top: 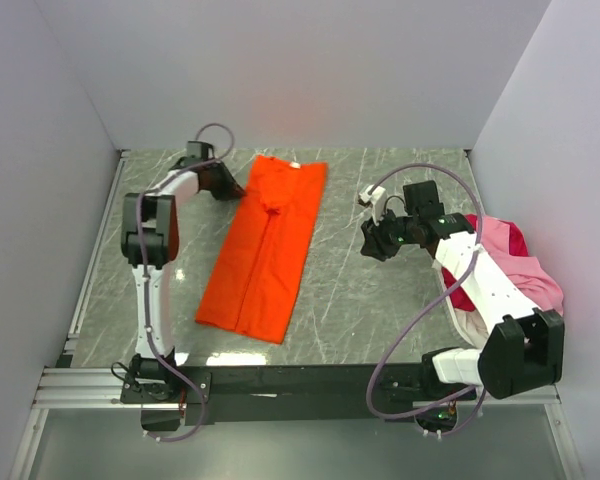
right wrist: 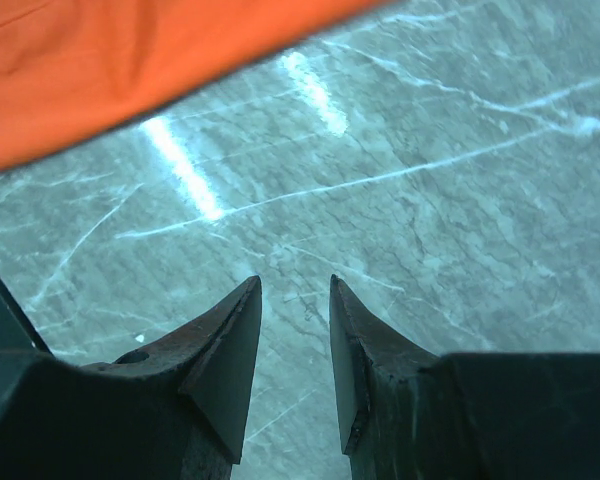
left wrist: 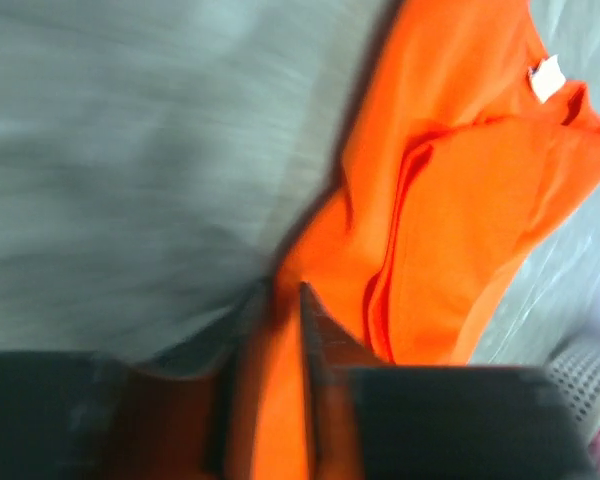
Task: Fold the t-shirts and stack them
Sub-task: Fold the tshirt
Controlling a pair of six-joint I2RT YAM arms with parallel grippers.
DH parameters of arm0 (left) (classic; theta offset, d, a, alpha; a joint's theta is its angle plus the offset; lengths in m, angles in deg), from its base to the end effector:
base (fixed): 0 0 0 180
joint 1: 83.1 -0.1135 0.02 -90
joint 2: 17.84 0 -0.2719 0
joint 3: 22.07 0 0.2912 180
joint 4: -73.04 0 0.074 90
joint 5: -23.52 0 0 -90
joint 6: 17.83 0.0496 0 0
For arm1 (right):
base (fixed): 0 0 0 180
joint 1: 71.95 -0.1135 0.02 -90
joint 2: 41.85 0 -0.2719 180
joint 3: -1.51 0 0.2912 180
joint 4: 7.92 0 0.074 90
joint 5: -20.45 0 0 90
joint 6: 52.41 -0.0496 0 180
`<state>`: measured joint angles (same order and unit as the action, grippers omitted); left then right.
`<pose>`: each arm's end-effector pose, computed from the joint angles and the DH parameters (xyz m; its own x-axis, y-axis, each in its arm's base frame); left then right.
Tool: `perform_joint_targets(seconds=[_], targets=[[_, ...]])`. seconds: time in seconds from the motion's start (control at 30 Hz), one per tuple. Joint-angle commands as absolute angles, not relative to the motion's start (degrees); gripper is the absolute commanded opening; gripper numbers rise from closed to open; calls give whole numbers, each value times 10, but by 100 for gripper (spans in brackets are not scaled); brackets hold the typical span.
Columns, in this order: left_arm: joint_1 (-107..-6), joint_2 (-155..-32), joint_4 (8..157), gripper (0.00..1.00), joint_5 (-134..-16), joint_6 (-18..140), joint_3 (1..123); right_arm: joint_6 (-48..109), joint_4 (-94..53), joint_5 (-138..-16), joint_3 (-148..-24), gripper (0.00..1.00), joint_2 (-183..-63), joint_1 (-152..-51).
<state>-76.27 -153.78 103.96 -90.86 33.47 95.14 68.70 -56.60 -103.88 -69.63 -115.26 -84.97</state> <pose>0.5619 -0.0879 0.1183 -0.8242 -0.4748 -0.3086 -0.1815 0.7377 -0.6503 0.2916 0.0961 0.2733 -0.3728 -0.5241 -0.7657 -0.8466 0.5299 0.0495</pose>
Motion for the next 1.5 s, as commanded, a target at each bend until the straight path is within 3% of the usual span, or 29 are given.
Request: perform_joint_targets(seconds=[0.0, 0.03, 0.17, 0.37, 0.4, 0.47, 0.63, 0.87, 1.23, 1.33, 1.43, 1.47], targets=[[-765, -1454, 998, 28, -871, 311, 922, 648, -529, -1013, -696, 41, -1166, -843], [-765, -1438, 1000, 39, -868, 329, 906, 641, -526, -1013, -695, 41, -1169, -842], [-767, -1290, 986, 55, -798, 373, 825, 598, -505, -1045, -694, 41, -1197, -843], [-767, -1012, 915, 79, -667, 452, 639, 455, -475, -1085, -759, 41, -1342, -857], [-768, -979, 907, 89, -651, 465, 613, 422, -471, -1093, -773, 41, -1362, -863], [-768, -898, 895, 97, -650, 469, 539, 389, -461, -1096, -796, 41, -1415, -871], [-770, -769, 946, 97, -706, 498, 421, 276, -410, -1082, -863, 41, -1499, -903], [-770, -627, 1017, 96, -674, 552, 324, 223, -378, -1053, -885, 41, -1568, -961], [-762, -609, 1019, 94, -671, 538, 328, 200, -394, -1005, -918, 41, -1624, -1000], [-762, -604, 1010, 94, -674, 537, 324, 198, -400, -999, -924, 38, -1635, -1000], [-762, -599, 1009, 94, -672, 538, 324, 198, -406, -1003, -926, 27, -1640, -1000], [-762, -600, 1008, 95, -673, 538, 324, 199, -408, -1008, -931, 16, -1646, -997]])
